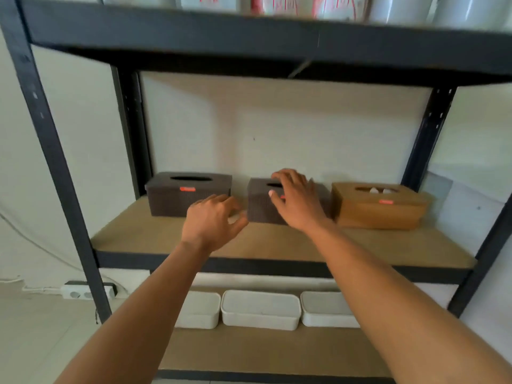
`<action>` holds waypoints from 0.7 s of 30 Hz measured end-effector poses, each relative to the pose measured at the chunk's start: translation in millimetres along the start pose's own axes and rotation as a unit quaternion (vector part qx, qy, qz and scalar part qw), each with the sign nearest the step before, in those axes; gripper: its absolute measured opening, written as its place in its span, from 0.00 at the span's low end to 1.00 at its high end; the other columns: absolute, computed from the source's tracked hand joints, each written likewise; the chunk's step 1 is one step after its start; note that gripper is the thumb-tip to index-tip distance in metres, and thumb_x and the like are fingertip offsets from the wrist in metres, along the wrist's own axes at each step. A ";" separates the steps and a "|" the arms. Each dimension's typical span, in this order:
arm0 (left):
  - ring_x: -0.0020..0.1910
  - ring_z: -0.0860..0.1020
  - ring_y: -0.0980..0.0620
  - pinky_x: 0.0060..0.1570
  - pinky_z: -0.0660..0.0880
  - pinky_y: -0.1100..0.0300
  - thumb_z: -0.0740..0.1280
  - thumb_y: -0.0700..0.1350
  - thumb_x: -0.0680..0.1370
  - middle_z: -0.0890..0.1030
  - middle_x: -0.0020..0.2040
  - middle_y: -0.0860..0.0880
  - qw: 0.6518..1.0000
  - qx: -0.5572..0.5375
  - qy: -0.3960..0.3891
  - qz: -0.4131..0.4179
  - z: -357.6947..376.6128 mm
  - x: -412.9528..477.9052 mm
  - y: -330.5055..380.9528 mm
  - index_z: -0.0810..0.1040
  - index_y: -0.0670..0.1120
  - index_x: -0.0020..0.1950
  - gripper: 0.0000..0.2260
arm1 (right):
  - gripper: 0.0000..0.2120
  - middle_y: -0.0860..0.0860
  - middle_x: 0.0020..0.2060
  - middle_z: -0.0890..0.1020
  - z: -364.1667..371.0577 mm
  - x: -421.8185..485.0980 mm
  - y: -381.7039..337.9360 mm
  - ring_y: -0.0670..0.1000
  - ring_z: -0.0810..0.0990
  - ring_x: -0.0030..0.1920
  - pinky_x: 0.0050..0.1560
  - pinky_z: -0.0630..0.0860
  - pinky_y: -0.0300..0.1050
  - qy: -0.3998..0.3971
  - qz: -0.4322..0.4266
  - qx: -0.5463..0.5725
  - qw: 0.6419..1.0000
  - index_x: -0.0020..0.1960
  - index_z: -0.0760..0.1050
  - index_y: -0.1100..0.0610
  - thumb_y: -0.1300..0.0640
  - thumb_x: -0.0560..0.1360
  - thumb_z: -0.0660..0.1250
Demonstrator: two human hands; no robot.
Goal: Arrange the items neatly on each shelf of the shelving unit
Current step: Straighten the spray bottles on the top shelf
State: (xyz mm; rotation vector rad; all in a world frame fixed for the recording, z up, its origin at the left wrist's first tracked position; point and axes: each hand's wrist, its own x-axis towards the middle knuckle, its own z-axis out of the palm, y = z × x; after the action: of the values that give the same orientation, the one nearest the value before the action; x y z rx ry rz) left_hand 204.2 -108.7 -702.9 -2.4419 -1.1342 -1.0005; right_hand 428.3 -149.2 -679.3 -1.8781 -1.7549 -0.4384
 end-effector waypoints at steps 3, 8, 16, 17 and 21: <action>0.44 0.84 0.45 0.39 0.78 0.55 0.64 0.59 0.77 0.85 0.47 0.52 1.000 0.016 -0.024 -0.013 -62.3 45.0 -1.4 0.82 0.53 0.51 0.13 | 0.18 0.49 0.70 0.73 -42.2 23.1 -36.0 0.55 0.73 0.69 0.70 0.70 0.60 -0.023 -0.031 0.029 0.999 0.72 0.70 0.50 0.47 0.84 0.60; 0.40 0.84 0.48 0.36 0.75 0.58 0.61 0.58 0.78 0.85 0.46 0.54 0.999 0.020 -0.039 -0.006 -174.9 105.6 -11.5 0.82 0.55 0.53 0.13 | 0.17 0.46 0.69 0.75 -141.6 64.3 -108.3 0.52 0.75 0.67 0.60 0.77 0.53 -0.080 -0.024 0.051 0.995 0.72 0.69 0.49 0.46 0.85 0.59; 0.33 0.81 0.49 0.30 0.73 0.61 0.68 0.56 0.77 0.84 0.39 0.55 1.000 0.024 -0.017 0.007 -360.0 213.1 -41.0 0.80 0.53 0.43 0.08 | 0.13 0.47 0.52 0.85 -297.5 128.8 -202.7 0.49 0.84 0.49 0.51 0.82 0.49 -0.139 -0.020 0.080 0.987 0.57 0.80 0.49 0.44 0.83 0.60; 0.33 0.82 0.50 0.30 0.74 0.61 0.66 0.57 0.77 0.84 0.39 0.55 0.999 0.033 -0.008 0.011 -381.5 229.9 -46.0 0.80 0.54 0.44 0.09 | 0.13 0.46 0.54 0.85 -318.5 143.1 -211.2 0.47 0.84 0.50 0.52 0.82 0.47 -0.131 -0.026 0.088 0.987 0.57 0.80 0.50 0.44 0.83 0.61; 0.32 0.81 0.51 0.31 0.76 0.60 0.61 0.60 0.76 0.84 0.38 0.55 0.998 0.042 0.035 0.021 -453.9 294.6 -60.8 0.82 0.55 0.46 0.13 | 0.13 0.47 0.55 0.87 -402.7 209.8 -239.7 0.49 0.86 0.50 0.49 0.85 0.50 -0.061 -0.048 0.097 0.992 0.58 0.81 0.51 0.44 0.82 0.64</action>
State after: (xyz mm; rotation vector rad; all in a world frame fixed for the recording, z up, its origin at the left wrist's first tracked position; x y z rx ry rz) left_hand 76.4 -127.1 -173.9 -2.3354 -1.0757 -0.9972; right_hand 260.8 -206.0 -197.2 -1.7210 -1.8995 -0.1820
